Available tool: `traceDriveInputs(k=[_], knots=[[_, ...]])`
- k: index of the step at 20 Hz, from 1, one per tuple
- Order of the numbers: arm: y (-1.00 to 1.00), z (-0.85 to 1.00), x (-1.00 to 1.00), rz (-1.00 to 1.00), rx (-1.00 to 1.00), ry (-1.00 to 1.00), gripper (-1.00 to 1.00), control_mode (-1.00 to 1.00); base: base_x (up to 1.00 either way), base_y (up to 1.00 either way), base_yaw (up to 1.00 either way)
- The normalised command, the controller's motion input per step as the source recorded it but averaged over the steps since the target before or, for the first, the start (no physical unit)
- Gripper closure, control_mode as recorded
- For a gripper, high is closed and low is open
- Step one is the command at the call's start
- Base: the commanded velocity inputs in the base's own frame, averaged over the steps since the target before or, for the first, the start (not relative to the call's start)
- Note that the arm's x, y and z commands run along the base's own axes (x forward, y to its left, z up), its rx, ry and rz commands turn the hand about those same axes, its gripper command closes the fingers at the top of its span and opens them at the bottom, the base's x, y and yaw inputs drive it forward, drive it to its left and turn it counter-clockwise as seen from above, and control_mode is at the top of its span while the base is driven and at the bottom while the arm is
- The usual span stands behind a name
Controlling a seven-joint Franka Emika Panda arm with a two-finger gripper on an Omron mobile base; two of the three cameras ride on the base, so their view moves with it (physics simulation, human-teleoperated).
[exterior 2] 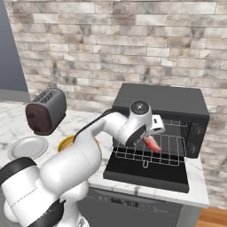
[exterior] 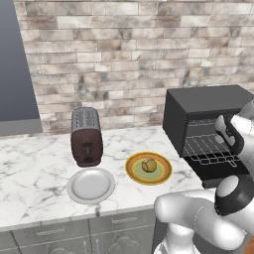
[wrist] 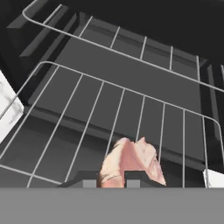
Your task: Open the toaster oven door. Place the bread on the top rack in the toaster oven and place the steak on the bottom rack.
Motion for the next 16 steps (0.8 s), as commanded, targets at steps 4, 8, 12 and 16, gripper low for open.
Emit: traceDriveInputs(k=[4, 8, 12, 16], knots=[[-0.06, -0.1, 0.15, 0.0, 0.0, -0.01, 1.0, -1.0, 0.0, 0.0, 0.0], [-0.13, -0.08, 0.18, 0.0, 0.0, -0.02, 1.0, -1.0, 0.0, 0.0, 0.0], [-0.13, -0.1, 0.12, 0.0, 0.0, -0.03, 1.0, -1.0, 0.0, 0.0, 0.0], [-0.07, -0.1, 0.11, 0.0, 0.0, -0.05, 1.0, -1.0, 0.0, 0.0, 0.0]])
